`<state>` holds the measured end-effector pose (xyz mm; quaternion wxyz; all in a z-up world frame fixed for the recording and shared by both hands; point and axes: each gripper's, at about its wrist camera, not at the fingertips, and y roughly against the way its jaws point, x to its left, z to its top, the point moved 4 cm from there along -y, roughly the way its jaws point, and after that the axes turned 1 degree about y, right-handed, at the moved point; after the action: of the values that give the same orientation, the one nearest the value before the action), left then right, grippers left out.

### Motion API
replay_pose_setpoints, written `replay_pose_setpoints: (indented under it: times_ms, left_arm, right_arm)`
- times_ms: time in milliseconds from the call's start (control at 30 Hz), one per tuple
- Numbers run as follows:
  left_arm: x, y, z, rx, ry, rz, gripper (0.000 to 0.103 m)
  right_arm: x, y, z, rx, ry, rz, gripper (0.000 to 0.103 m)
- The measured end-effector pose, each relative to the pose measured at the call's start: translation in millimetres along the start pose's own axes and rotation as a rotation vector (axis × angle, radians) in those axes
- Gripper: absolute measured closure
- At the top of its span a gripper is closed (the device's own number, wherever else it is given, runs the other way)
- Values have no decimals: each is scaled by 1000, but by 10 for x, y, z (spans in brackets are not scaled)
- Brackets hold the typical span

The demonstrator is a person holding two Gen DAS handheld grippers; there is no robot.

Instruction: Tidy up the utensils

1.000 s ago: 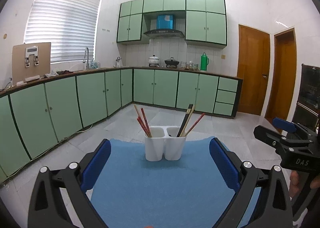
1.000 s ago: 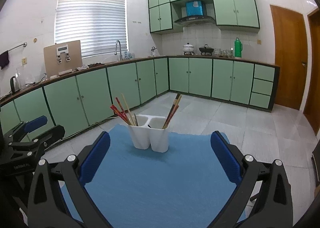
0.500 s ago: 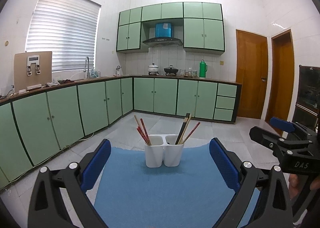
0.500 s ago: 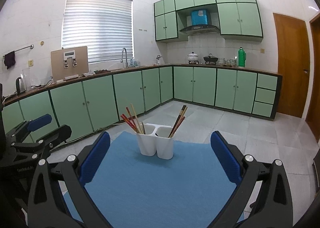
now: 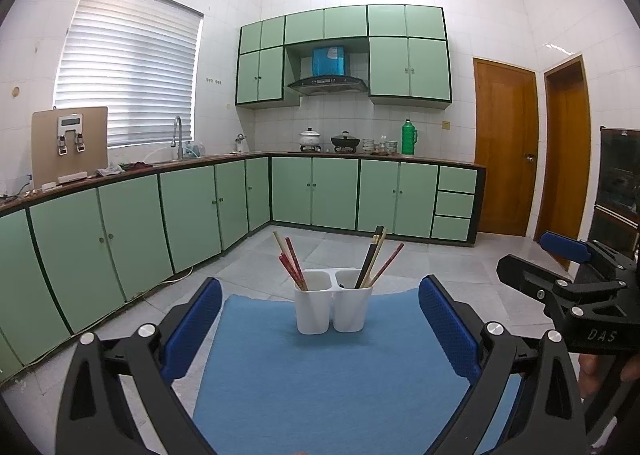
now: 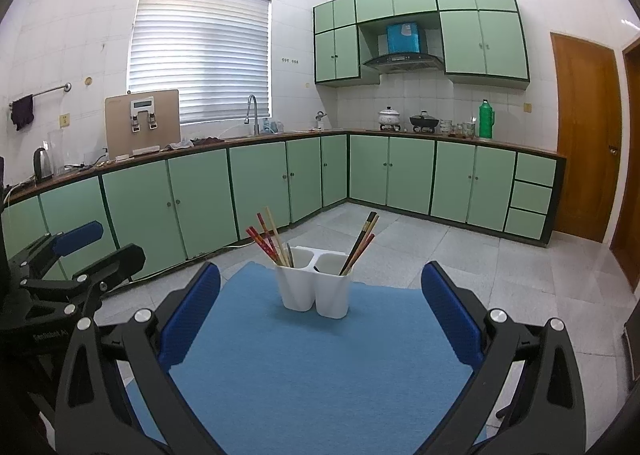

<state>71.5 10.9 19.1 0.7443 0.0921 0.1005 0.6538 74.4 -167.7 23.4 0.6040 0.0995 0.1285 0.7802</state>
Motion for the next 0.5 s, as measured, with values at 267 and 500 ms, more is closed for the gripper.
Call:
replay_pose_setpoints:
  times_ms: [267, 500]
  left_arm:
    - [-16, 26, 5, 0, -2, 2, 6]
    - [-17, 31, 5, 0, -3, 3, 6]
  right_arm:
    - [16, 7, 5, -3, 0, 0, 5]
    - [21, 6, 5, -3, 0, 1, 5]
